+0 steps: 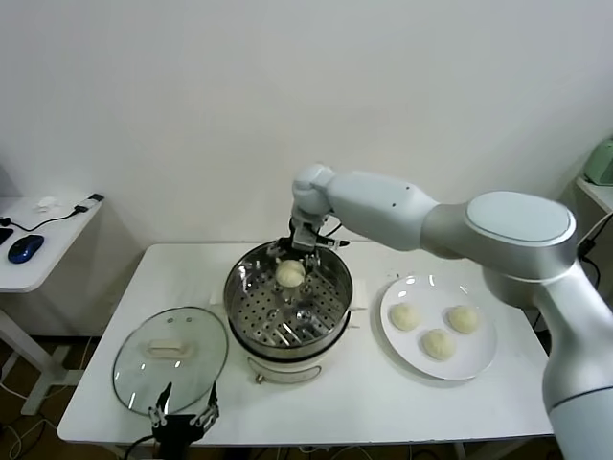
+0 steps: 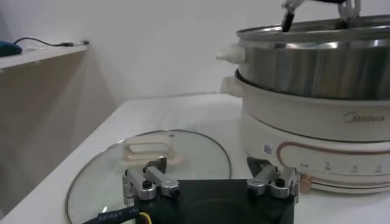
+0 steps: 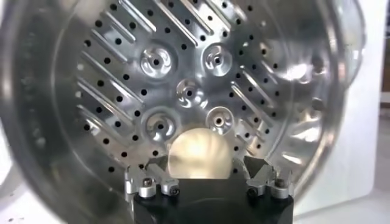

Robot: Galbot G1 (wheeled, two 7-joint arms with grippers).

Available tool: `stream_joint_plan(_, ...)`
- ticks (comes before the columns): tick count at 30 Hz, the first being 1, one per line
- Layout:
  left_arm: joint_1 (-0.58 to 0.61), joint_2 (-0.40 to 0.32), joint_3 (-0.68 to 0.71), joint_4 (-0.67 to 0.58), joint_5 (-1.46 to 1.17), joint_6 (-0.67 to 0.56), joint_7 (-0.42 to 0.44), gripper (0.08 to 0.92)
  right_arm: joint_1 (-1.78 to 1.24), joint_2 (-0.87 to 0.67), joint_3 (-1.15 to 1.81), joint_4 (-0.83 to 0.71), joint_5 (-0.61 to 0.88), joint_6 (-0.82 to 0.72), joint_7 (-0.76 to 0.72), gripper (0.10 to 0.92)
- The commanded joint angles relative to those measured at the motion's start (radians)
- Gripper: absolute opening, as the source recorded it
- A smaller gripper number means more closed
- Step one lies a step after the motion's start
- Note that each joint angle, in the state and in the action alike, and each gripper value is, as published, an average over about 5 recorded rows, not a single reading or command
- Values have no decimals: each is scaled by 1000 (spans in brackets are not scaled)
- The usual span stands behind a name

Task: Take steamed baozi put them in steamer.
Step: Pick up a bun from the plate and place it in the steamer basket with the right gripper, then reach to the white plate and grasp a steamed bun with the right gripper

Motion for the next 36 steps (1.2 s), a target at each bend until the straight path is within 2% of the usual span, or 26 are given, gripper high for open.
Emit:
stream_joint_plan(1,1,-1,0,-3,2,0,1,823,335,-235,-245,218,538,-221,-86,823)
stream_joint_plan(3,2,-2,2,-4,2,-2,1,823,400,-336,-326,278,584,-362,-60,823)
stream_joint_plan(7,5,2,6,-5,3,-7,0,823,463,-523,-474,414,576,-603,-8,823)
stream_joint_plan(11,6,13,4,-11,-2,-15,-3,823,414,-664,-549,543,554,-776,65,823)
stream_joint_plan(14,2,15,-2,-14,-7,-16,-3,823,305,-727,-511,572,528,-869,121,823)
stream_joint_plan(25,-6,19,-27,0,-25,-22,-2,823,-104,-681,-220,395,461,-951,198,823)
stream_joint_plan(36,-6,16,-43,10,-35,-30,-8,823,-305,-555,-35,181,409,-936,199,823)
